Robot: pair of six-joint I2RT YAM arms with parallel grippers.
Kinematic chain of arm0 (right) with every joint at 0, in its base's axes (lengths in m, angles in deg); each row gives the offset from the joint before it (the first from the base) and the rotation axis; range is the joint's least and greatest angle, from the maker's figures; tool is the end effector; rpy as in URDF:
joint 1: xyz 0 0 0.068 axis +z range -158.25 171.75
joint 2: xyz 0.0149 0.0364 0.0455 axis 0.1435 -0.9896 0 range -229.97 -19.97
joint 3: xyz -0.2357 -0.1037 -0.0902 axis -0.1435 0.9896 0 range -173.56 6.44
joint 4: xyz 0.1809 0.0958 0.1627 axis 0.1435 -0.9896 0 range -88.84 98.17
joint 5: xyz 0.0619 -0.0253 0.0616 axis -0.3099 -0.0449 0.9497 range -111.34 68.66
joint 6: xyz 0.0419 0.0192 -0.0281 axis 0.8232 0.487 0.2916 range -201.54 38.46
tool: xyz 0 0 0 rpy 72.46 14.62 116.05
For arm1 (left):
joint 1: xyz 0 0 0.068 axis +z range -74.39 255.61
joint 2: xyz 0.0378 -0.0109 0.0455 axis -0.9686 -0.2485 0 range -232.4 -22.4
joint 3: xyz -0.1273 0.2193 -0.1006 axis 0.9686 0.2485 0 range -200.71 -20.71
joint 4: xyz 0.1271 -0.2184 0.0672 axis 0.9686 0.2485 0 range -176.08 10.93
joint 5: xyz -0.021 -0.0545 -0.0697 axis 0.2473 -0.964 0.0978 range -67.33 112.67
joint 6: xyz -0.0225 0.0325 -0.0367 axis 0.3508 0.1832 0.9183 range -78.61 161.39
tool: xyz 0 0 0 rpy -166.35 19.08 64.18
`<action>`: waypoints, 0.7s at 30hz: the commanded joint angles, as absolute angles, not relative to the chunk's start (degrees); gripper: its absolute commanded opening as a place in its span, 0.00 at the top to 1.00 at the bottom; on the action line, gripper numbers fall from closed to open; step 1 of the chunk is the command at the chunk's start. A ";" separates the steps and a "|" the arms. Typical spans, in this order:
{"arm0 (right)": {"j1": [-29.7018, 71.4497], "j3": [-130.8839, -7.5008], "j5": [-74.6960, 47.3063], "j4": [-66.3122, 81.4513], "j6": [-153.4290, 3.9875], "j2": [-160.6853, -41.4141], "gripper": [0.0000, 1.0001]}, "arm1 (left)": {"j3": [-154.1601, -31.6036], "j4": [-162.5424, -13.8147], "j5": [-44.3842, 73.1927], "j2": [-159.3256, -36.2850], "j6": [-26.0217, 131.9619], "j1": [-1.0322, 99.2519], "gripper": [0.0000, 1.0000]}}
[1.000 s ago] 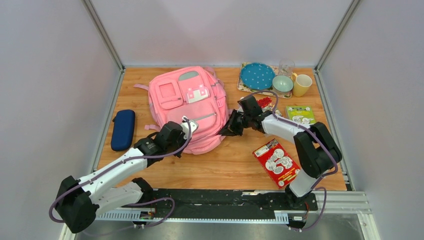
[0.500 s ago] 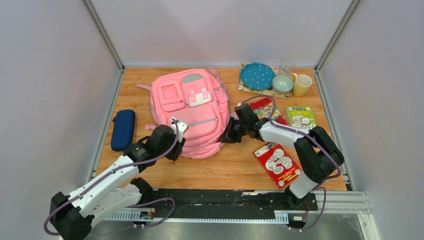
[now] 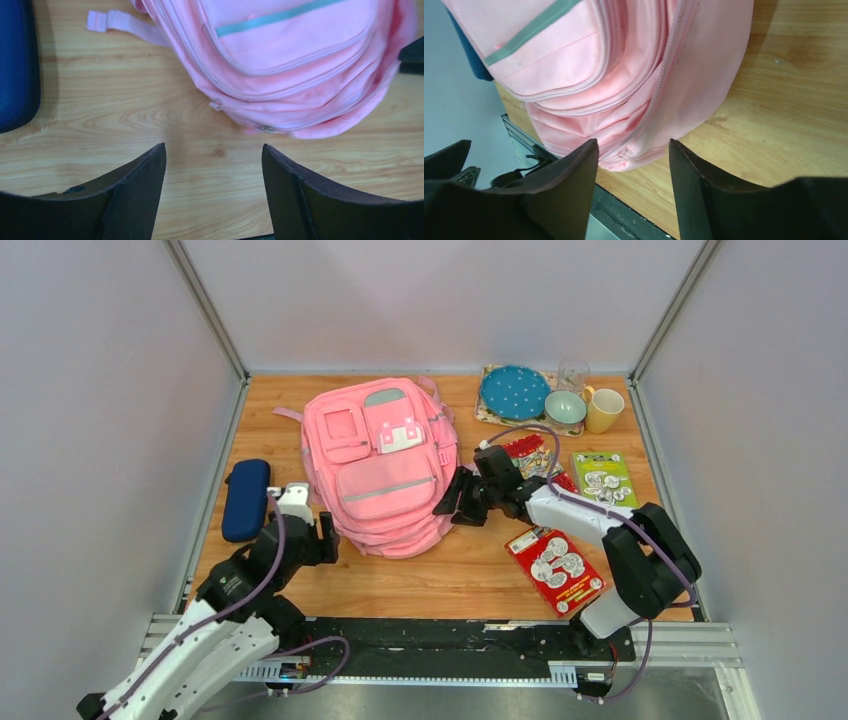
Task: Pack the student bag
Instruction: Unzip the student bag at the center of the board.
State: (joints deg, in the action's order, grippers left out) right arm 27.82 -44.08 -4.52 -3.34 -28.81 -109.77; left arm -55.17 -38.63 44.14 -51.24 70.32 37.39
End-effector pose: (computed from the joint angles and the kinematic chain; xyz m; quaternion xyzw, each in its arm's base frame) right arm 0.2485 0.1938 0.1850 0.0864 0.9292 0.3307 0.1408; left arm 0.0918 -0.0556 0.2531 -0.0032 0.9002 -0.0800 0.4281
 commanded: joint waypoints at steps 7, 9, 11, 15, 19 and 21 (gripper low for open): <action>26.65 -45.76 -21.23 -17.21 -35.12 -92.75 0.21 | -58.77 -51.59 32.09 -58.05 69.08 37.55 0.21; 24.28 -45.51 -25.81 -22.06 -36.97 -89.76 0.17 | -58.25 -55.99 25.26 -61.32 68.90 37.55 0.21; 18.14 -43.32 -24.68 -24.43 -37.76 -86.79 0.17 | -57.98 -63.90 20.49 -66.15 69.68 37.55 0.20; 8.37 -38.74 -25.54 -29.79 -41.01 -80.01 0.17 | -58.50 -74.37 12.56 -75.20 71.45 35.28 0.19; -2.76 -34.34 -27.05 -34.27 -43.82 -72.28 0.16 | -59.65 -84.02 11.42 -85.66 73.20 30.71 0.19; -6.65 -33.99 -25.91 -35.77 -45.14 -71.30 0.16 | -60.87 -85.72 10.80 -91.09 73.56 28.16 0.19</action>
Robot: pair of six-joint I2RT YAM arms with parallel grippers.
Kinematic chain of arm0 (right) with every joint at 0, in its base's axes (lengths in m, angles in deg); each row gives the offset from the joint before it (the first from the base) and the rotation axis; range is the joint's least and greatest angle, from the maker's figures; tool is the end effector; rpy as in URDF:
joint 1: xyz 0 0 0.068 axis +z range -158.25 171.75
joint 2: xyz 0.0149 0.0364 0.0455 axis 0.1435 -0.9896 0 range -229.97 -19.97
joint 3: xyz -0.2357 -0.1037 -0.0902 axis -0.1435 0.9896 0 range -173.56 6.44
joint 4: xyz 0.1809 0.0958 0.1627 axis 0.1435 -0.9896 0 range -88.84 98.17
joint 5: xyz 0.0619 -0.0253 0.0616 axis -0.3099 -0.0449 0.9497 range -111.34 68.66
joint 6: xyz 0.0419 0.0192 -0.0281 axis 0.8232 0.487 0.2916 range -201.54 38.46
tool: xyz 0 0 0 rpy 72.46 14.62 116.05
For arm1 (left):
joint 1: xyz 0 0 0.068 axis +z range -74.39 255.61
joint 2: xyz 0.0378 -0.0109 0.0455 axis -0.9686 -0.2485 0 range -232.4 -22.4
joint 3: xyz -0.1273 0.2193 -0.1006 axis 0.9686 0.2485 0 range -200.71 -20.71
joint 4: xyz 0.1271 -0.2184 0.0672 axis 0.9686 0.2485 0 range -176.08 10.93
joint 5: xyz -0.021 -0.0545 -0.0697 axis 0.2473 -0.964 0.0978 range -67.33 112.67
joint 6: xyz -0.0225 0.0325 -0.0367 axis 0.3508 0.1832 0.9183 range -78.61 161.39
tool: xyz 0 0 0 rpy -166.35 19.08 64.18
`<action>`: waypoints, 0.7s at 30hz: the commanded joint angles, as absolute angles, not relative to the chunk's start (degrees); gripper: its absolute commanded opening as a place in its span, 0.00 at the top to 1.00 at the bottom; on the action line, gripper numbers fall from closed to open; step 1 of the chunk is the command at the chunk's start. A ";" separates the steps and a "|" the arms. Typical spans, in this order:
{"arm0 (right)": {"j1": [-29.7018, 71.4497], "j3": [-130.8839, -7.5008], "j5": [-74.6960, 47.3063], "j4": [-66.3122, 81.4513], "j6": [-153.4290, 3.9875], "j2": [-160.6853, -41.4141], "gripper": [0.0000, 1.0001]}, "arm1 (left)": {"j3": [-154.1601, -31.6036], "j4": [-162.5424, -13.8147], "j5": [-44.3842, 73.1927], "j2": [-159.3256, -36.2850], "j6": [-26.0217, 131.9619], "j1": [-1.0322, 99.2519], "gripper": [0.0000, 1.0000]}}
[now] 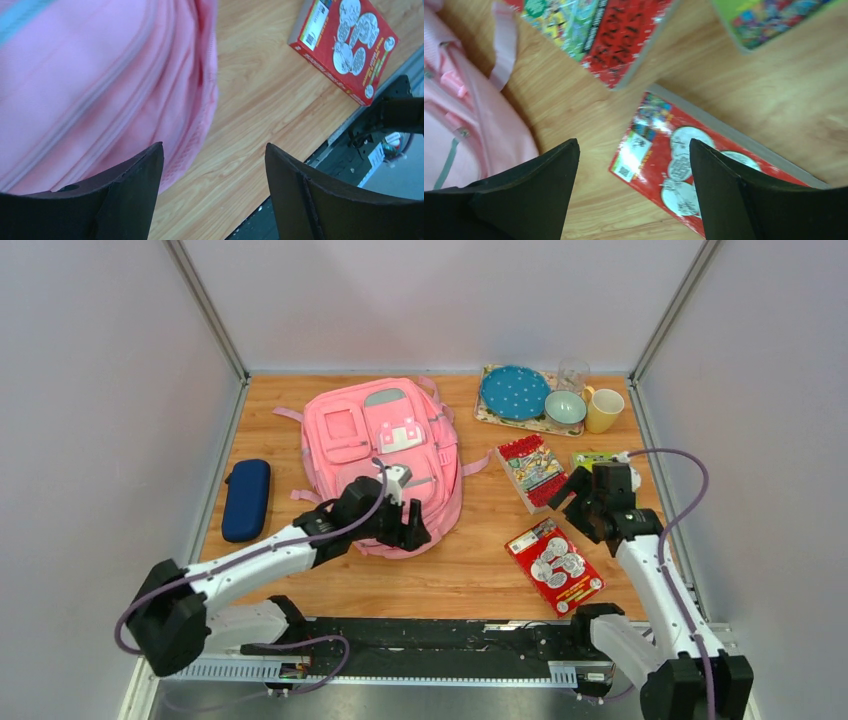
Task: Pack the student bag
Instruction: Unzip the student bag at the center of the board, then pick up the book from the center of the board.
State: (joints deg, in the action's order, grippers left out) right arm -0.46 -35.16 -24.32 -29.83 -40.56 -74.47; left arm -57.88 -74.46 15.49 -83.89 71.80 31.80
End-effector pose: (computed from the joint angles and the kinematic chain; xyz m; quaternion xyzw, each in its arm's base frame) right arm 0.1865 0.0237 0.2471 0.2774 0.9003 0.1158 0.3148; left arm 0.1633 -0.1627 0.2351 0.1320 0.8796 -0.3181 0.3281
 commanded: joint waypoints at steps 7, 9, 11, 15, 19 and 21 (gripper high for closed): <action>-12.56 -28.03 -22.21 -33.86 -44.98 -70.68 0.16 | -62.02 -97.14 8.69 -103.33 78.39 21.74 0.18; -12.47 -26.18 -19.41 -31.31 -43.48 -71.29 0.16 | -63.16 -99.59 7.99 -106.93 78.92 20.51 0.18; -12.82 -24.15 -19.32 -27.53 -42.95 -73.22 0.15 | -64.56 -100.92 7.90 -109.14 79.53 19.01 0.18; -13.00 -25.02 -21.24 -25.94 -44.44 -75.86 0.14 | -67.99 -97.78 9.46 -112.05 78.22 15.94 0.18; -13.87 -26.25 -26.78 -25.85 -44.53 -75.17 0.12 | -68.70 -91.62 17.56 -110.30 75.23 13.30 0.18; -14.75 -26.95 -28.62 -25.94 -44.45 -74.99 0.11 | -66.51 -91.87 19.15 -108.19 75.41 13.29 0.18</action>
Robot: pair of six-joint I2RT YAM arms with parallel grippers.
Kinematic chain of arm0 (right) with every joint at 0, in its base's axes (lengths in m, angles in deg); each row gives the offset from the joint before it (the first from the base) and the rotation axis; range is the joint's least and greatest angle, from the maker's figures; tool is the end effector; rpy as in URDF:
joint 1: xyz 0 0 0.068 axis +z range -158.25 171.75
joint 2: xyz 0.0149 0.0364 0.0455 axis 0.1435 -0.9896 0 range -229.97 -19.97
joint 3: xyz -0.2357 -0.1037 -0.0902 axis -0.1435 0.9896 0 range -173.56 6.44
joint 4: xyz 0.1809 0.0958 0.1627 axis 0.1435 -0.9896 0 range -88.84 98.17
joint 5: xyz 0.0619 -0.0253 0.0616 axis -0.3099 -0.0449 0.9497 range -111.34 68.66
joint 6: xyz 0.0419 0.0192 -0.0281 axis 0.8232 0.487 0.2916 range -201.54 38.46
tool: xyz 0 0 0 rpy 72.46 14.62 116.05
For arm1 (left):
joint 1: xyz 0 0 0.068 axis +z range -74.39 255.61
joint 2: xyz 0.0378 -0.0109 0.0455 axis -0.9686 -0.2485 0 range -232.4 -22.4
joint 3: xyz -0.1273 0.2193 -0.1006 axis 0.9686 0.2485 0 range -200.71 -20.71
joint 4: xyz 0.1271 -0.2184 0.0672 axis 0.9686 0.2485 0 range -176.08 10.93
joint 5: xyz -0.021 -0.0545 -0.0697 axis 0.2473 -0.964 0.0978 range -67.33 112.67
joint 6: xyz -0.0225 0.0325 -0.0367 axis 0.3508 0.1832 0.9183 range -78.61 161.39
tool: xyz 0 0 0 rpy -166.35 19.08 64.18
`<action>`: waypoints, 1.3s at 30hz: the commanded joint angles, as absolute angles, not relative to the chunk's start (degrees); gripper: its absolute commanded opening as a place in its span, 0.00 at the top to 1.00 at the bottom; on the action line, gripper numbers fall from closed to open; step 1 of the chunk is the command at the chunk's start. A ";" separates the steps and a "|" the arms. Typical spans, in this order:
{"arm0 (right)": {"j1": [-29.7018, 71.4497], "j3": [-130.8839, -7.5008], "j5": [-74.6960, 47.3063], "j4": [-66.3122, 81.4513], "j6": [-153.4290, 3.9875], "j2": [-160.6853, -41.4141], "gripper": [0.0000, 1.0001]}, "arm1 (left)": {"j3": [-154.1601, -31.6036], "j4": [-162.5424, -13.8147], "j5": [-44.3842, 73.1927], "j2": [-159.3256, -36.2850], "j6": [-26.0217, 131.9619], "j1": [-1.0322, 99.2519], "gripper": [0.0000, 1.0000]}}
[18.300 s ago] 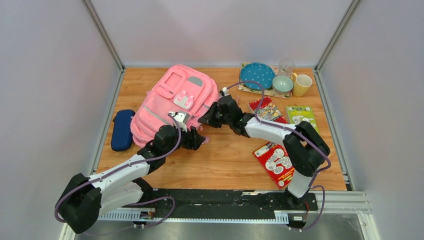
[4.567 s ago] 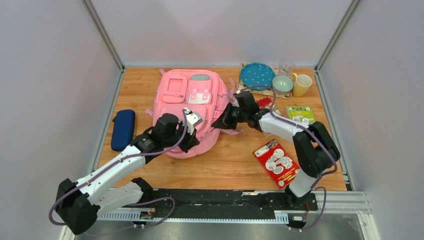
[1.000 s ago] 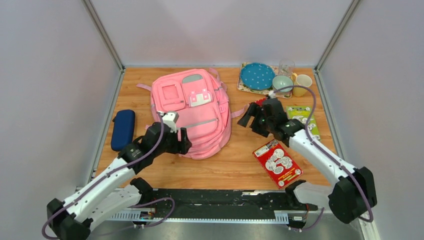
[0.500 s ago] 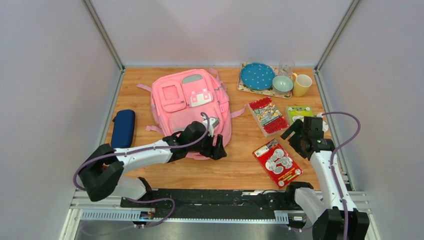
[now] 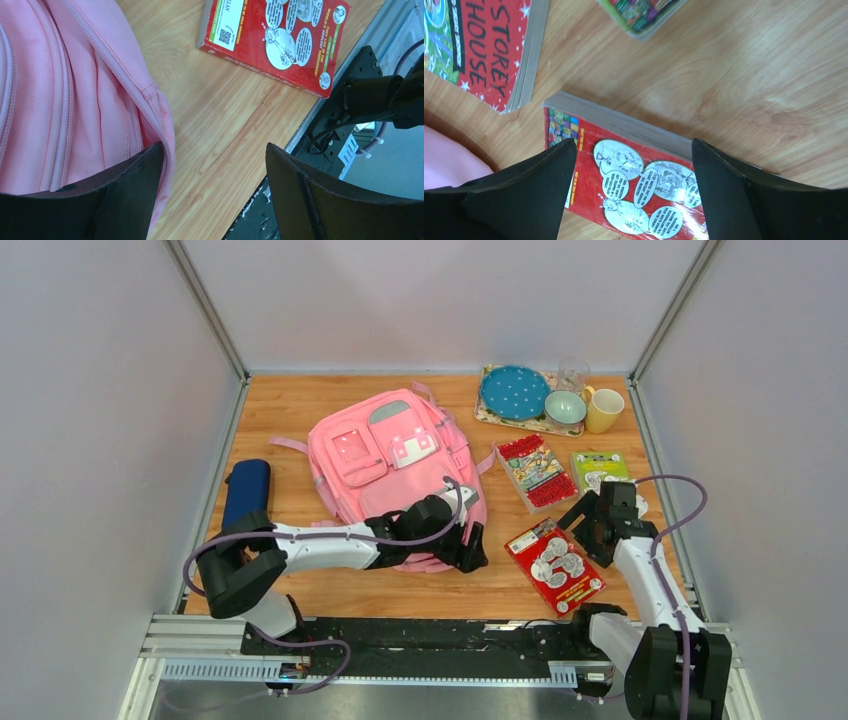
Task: Pack the student bag
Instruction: Pick up the book from the center of the board.
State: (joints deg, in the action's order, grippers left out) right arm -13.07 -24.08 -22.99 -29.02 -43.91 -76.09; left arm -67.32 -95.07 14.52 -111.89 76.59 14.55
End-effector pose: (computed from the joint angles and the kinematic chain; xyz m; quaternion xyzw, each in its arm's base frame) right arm 0.1690 -0.0153 0.1833 0.3550 0.9047 0.0530 0.2296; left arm 0.1547 -0.2901 0.1938 0.2295 0.8505 -0.3912 0.2664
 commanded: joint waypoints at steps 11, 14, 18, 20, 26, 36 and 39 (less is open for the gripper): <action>-22.49 -23.01 -18.13 -23.48 -47.61 -78.86 0.06 | -69.92 -97.59 14.42 -109.82 76.72 9.51 0.13; -22.49 -21.42 -12.92 -23.21 -46.21 -78.94 0.07 | -73.16 -97.15 9.16 -116.06 77.60 9.52 0.13; -22.49 -20.10 -8.86 -23.47 -44.89 -79.56 0.08 | -76.69 -95.75 6.67 -122.23 76.90 9.60 0.13; -22.40 -19.23 -8.24 -23.74 -44.28 -79.47 0.09 | -77.75 -94.69 5.54 -124.60 76.29 9.87 0.13; -22.40 -16.68 -5.96 -24.61 -41.81 -77.37 0.12 | -79.95 -96.35 -2.79 -130.66 79.44 12.76 0.13; -17.58 -18.96 4.59 -39.03 -40.14 -72.36 0.14 | -85.06 -93.72 -13.81 -134.73 90.26 15.76 0.14; -16.25 -16.24 2.92 -36.33 -41.28 -68.67 0.14 | -80.14 -97.93 -12.41 -134.11 89.82 15.76 0.14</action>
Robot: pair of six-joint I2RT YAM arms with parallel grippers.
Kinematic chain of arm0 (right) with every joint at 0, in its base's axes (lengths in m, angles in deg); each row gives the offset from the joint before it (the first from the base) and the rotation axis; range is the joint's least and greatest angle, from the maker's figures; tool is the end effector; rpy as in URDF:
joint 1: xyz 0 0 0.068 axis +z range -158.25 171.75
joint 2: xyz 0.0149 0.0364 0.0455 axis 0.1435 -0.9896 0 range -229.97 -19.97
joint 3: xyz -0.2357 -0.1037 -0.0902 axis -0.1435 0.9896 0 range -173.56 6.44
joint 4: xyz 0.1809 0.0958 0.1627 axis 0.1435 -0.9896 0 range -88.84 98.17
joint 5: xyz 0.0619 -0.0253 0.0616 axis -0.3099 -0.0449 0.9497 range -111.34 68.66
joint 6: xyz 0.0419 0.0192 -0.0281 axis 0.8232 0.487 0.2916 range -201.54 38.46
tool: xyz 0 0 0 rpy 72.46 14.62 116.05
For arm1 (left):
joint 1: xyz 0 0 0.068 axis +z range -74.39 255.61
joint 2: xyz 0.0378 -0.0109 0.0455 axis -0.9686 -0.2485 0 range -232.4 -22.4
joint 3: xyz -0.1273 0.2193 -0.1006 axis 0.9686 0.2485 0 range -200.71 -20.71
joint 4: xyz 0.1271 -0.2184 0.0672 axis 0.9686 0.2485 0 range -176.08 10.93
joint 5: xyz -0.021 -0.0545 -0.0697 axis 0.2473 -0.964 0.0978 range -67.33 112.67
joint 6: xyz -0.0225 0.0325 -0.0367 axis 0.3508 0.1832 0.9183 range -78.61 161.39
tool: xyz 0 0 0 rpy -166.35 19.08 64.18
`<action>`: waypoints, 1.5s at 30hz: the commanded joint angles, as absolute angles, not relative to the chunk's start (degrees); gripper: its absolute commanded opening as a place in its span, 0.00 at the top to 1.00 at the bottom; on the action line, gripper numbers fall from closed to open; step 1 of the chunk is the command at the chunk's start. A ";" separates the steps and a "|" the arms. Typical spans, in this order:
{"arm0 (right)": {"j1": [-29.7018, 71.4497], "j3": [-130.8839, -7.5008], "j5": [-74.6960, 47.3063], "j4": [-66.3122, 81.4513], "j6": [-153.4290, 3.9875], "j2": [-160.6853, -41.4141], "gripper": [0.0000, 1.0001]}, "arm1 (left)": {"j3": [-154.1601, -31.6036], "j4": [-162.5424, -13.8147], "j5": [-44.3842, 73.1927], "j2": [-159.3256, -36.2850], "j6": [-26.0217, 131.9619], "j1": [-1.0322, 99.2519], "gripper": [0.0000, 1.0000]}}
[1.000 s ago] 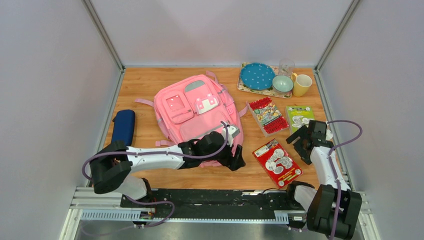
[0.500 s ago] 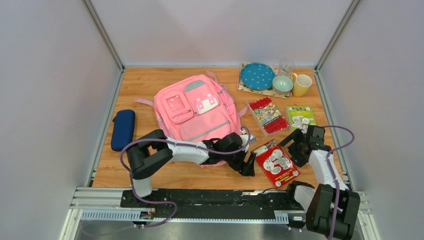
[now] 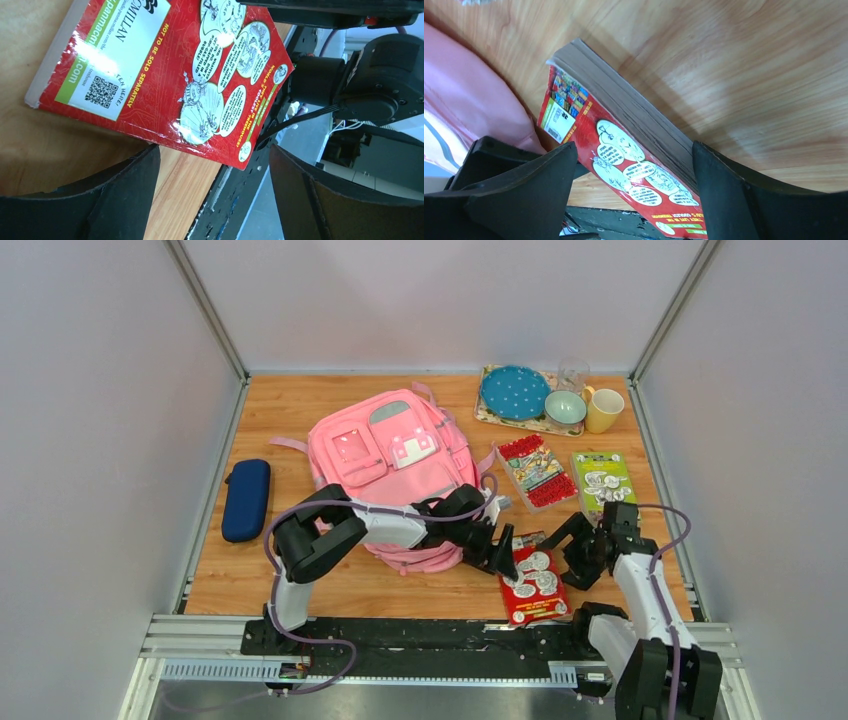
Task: Pack the student bag
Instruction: Pick up the book from the center of the board.
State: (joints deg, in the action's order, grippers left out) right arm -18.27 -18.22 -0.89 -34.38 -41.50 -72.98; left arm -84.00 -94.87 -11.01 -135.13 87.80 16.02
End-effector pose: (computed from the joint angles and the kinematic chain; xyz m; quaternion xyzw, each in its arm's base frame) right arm 0.1403 -0.0121 0.1593 0.3839 0.8918 0.2114 0.1124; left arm 0.1883 -0.3597 0.1423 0.2199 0.8501 -0.4775 0.0302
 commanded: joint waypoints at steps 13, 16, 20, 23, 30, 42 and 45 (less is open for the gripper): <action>-16.08 -15.09 1.52 -35.95 -41.81 -59.17 0.15 | -79.69 -86.42 -5.02 -132.09 75.93 14.35 0.16; -16.08 -15.62 3.27 -36.75 -42.68 -59.17 0.15 | -79.86 -86.95 -4.85 -130.86 76.55 14.17 0.16; -16.08 -16.93 3.54 -38.59 -44.44 -59.69 0.15 | -81.18 -86.69 -4.14 -131.03 77.51 14.00 0.16; -16.08 -16.50 4.23 -39.47 -44.45 -58.91 0.15 | -79.44 -87.47 -2.92 -130.77 78.56 13.30 0.16; -16.08 -15.53 3.89 -39.73 -44.27 -56.36 0.15 | -76.26 -91.69 -0.20 -128.67 80.59 12.59 0.16; -15.55 -11.22 9.34 -32.27 -44.80 -61.27 0.20 | -74.58 -97.14 0.00 -130.41 83.48 12.59 0.16; -13.89 -11.57 10.04 -30.78 -44.88 -62.77 0.23 | -76.87 -98.03 -0.89 -132.26 83.67 12.50 0.16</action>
